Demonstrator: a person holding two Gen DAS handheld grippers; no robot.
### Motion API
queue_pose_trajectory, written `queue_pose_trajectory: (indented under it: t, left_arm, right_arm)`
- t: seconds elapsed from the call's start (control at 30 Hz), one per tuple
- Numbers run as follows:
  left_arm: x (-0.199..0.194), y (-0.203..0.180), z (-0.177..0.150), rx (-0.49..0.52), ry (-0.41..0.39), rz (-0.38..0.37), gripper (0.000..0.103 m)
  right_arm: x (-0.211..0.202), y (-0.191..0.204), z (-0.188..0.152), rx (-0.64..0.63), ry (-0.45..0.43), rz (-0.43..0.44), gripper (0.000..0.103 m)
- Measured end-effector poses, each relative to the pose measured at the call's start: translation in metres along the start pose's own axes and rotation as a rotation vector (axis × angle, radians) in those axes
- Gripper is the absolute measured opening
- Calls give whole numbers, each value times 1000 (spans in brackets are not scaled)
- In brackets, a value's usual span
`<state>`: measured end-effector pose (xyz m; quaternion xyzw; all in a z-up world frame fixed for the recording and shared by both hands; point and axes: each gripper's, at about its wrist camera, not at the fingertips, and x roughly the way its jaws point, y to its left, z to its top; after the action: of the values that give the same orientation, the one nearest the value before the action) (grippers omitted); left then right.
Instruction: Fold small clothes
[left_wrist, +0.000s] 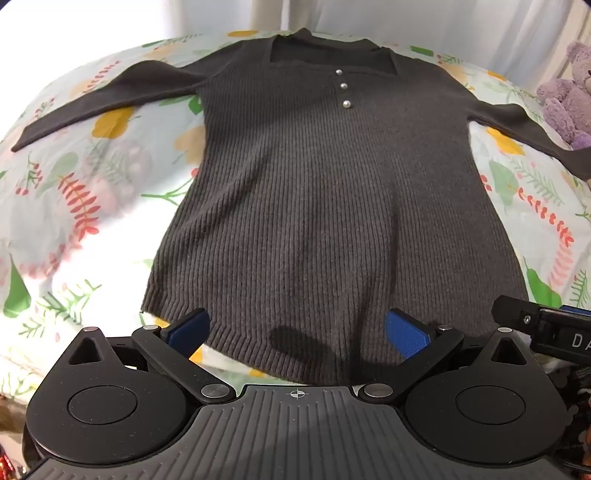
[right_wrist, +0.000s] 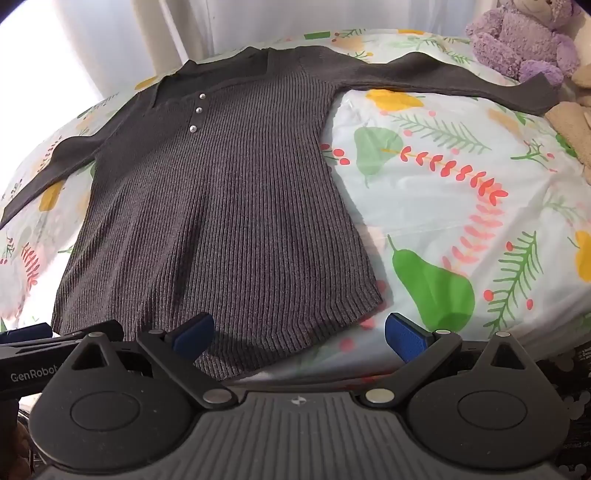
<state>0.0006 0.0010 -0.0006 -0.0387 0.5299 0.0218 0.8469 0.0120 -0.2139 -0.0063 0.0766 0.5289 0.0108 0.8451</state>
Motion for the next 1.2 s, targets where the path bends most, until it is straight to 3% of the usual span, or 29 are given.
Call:
queue_pose_trajectory:
  t: [0.07, 0.13, 0.27, 0.33, 0.5, 0.6, 0.73, 0.83, 0.9, 0.93, 1.2]
  left_arm:
    - [2, 2, 1, -20, 5, -8, 103]
    - [6, 3, 3, -41, 3, -4, 103]
    - [15, 3, 9, -63, -23, 52, 103]
    - [22, 3, 14, -87, -29, 84, 103]
    - [36, 21, 38, -188, -75, 33, 103]
    - [48, 24, 48, -256, -74, 75, 103]
    - [62, 24, 59, -317, -86, 99, 103]
    - [72, 20, 65, -338, -84, 109, 103]
    - [78, 20, 65, -349, -67, 114, 103]
    - [79, 19, 64, -346, -75, 129, 103]
    - [84, 5, 60, -229, -50, 183, 103]
  right_arm:
    - [-1, -5, 4, 6, -29, 20, 99]
    - [-6, -13, 9, 16, -117, 48, 99]
    - [-21, -48, 21, 65, -456, 20, 99]
    - [-20, -70, 33, 83, -537, -3, 99]
    - [7, -149, 76, 274, -580, -29, 99]
    - [26, -200, 95, 372, -663, -64, 99]
    - [50, -263, 134, 456, -677, -114, 99]
    - [69, -309, 159, 547, -664, -106, 83]
    - [83, -337, 171, 613, -647, -67, 54]
    - [88, -347, 175, 648, -640, -57, 48]
    - [123, -384, 180, 782, -611, -74, 45]
